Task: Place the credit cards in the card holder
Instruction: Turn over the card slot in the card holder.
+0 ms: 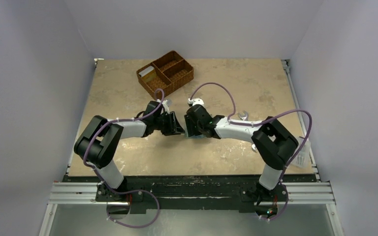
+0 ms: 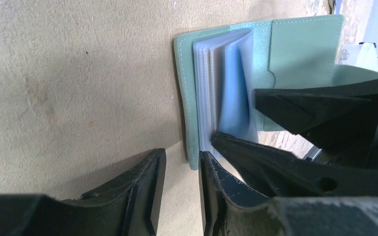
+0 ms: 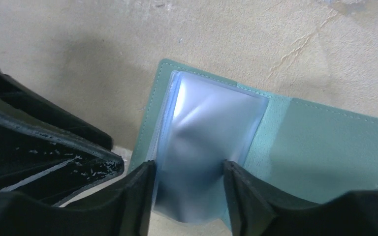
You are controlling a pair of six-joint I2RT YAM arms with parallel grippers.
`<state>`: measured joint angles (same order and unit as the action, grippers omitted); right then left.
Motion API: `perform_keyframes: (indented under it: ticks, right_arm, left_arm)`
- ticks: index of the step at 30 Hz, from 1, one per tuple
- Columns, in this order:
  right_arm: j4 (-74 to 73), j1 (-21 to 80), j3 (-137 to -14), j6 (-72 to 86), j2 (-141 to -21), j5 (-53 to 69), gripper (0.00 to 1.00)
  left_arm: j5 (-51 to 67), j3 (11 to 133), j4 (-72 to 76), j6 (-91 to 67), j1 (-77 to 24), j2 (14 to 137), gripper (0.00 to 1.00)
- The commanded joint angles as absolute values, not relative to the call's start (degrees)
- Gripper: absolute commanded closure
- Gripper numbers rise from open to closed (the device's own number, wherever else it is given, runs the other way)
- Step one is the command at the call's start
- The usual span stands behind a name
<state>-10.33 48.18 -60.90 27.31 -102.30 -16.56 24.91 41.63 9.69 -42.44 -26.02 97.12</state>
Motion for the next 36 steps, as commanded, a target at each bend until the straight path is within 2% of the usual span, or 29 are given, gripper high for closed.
perform_keyframes:
  ticks: [1, 4, 6, 8, 14, 20, 24, 27, 31, 36]
  right_arm:
    - [-2.3, 44.6, -53.9, 29.5, -96.1, -9.2, 0.48]
    - [3.3, 41.6, -49.1, 30.5, -92.4, -2.3, 0.57]
    - [6.9, 38.9, -46.4, 31.8, -91.1, 2.3, 0.71]
    - [9.3, 36.0, -44.1, 33.1, -90.6, 5.7, 0.79]
    - [17.1, 30.4, -38.5, 37.1, -89.3, 14.7, 0.81]
    - [15.5, 29.4, -38.6, 35.8, -90.4, 14.0, 0.71]
    - [7.4, 29.6, -41.1, 31.8, -88.5, 3.6, 0.60]
    - [-0.2, 29.6, -43.6, 29.2, -86.8, -5.1, 0.46]
    - [-9.6, 30.2, -47.0, 27.3, -86.4, -15.4, 0.34]
    - [-17.0, 32.8, -50.6, 26.8, -88.0, -25.2, 0.30]
  left_arm:
    - [23.4, 41.0, 6.9, -40.8, -26.3, 96.7, 0.63]
    - [24.3, 41.0, 7.1, -40.6, -26.3, 96.5, 0.60]
    - [25.4, 41.3, 7.6, -40.5, -26.3, 96.8, 0.59]
    - [26.0, 41.7, 7.4, -40.4, -26.3, 96.9, 0.58]
    - [28.3, 41.9, 9.2, -41.6, -26.7, 93.2, 0.55]
    - [30.4, 46.5, 13.1, -43.8, -29.9, 92.5, 0.63]
    - [29.8, 50.8, 15.7, -45.2, -33.1, 98.7, 0.68]
    - [28.7, 52.1, 16.4, -46.5, -33.5, 103.7, 0.77]
    - [24.4, 52.9, 12.1, -43.5, -33.5, 106.0, 0.78]
    - [24.3, 52.9, 11.5, -42.9, -33.5, 107.3, 0.79]
